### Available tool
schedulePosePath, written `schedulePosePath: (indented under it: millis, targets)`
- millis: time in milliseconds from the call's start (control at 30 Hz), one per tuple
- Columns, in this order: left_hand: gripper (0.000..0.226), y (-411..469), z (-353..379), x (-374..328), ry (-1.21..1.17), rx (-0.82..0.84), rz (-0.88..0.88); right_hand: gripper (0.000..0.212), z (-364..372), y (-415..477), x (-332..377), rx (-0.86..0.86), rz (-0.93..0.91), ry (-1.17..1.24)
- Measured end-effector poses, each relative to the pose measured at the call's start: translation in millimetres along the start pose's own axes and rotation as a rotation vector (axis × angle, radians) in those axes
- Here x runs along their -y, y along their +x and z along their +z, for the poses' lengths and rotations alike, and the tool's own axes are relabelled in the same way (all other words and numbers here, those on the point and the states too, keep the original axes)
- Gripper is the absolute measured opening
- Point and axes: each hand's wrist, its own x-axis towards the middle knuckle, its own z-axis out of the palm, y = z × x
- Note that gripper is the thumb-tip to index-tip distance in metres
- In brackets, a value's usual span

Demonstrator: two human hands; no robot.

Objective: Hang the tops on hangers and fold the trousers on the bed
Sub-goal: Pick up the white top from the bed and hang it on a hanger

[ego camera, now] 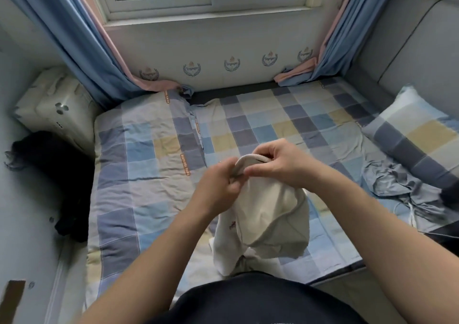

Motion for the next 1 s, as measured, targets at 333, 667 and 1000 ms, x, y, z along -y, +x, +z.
schedulePosePath:
  millis: [333,667,1000]
  targets:
    - [0.025,54.4,-17.6,-23.1,0.102,0.181,0.174,0.023,-16.9,-86.9,-101.0,-0.398,0.649,-0.647]
    - [0.028,55.4,20.9,-61.8,0.206,0.694,0.599,0.024,20.4,-241.9,-49.1,-1.166,0.770,-0.458]
    - [0.029,-27.9,105.0,-237.6,-0.099,0.840,0.993,0.024,14.6,-447.0,43.6,-1.450,0.999,-0.601]
